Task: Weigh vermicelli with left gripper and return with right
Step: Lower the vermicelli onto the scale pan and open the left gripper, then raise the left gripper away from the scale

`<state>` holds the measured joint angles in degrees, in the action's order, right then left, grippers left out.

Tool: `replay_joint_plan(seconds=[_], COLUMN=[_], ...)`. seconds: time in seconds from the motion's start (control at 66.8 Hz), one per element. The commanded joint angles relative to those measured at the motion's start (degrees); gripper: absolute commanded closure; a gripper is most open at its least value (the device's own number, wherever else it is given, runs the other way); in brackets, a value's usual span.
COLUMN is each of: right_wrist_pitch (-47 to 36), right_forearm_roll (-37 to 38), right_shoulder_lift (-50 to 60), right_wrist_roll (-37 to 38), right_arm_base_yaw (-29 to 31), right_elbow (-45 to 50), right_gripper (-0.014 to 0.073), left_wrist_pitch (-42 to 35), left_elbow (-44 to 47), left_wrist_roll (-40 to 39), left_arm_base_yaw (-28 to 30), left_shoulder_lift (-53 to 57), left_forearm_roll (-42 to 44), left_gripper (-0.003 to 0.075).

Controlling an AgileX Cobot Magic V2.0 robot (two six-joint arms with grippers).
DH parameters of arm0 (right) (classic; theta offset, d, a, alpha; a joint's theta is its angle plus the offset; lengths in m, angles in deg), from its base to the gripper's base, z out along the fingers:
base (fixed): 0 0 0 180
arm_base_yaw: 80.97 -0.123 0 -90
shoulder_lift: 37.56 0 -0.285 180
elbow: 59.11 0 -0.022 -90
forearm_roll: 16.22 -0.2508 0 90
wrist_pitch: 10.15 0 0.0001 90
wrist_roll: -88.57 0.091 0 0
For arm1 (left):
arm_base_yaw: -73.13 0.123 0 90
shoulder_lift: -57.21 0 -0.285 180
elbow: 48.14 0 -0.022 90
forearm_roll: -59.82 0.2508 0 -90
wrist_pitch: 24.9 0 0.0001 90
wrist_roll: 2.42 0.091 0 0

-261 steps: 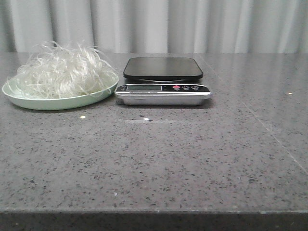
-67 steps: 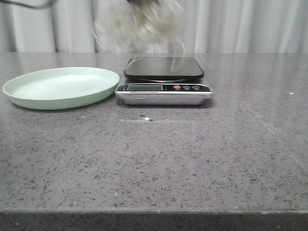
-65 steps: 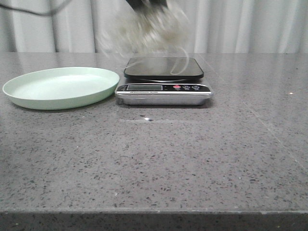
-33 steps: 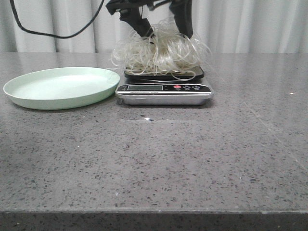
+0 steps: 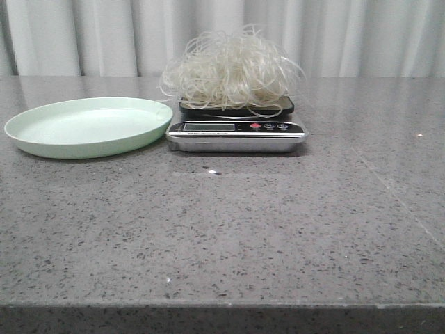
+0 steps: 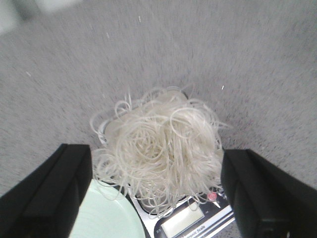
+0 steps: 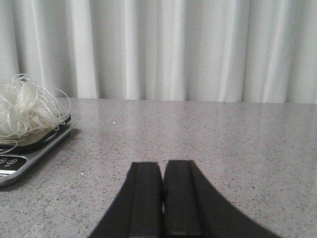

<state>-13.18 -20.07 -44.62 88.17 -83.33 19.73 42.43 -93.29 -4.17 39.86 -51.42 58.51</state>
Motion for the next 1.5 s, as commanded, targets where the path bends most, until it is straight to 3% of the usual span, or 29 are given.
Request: replay_joint_plan(seconds=[0.0, 0.718, 1.092, 1.152, 1.242, 1.407, 1.482], right_wrist_pitch=[-4.8, -4.8, -4.8, -4.8, -4.8, -4.8, -4.9], right_forearm_roll=[-0.1, -0.1, -0.1, -0.1, -0.1, -0.1, -0.1], right_shoulder_lift=[0.8, 0.8, 0.8, 0.8, 0.8, 0.8, 0.8], right_wrist_roll=[-0.4, -0.4, -0.4, -0.4, -0.4, -0.4, -0.4], right_arm_base_yaw=[0.3, 0.3, 0.3, 0.3, 0.3, 0.3, 0.3], right_elbow=[-0.5, -0.5, -0.5, -0.5, -0.5, -0.5, -0.5], right_gripper=[0.0435, 0.0435, 0.0435, 0.0435, 0.0435, 0.0435, 0.0435], left_wrist_pitch=[-6.7, -39.8, -40.6, -39.3, -37.2, -37.9, -38.0], left_elbow=[4.4, 72.1, 94.4, 96.2, 98.1, 99.0, 99.0], left_wrist_roll=[0.4, 0.5, 0.3, -0.1, -0.7, -0.7, -0.7], left_arm_base_yaw=[-0.3, -0.3, -0.3, -0.3, -0.3, -0.3, -0.3], left_shoulder_lift=[9.9, 67.1, 96.9, 99.2, 101.4, 101.7, 101.7], left_forearm_roll=[0.9, 4.7, 8.3, 8.0, 5.5, 4.3, 4.3], left_gripper=[0.0125, 0.0124, 0.0132, 0.017, 0.0292, 0.0596, 0.0581])
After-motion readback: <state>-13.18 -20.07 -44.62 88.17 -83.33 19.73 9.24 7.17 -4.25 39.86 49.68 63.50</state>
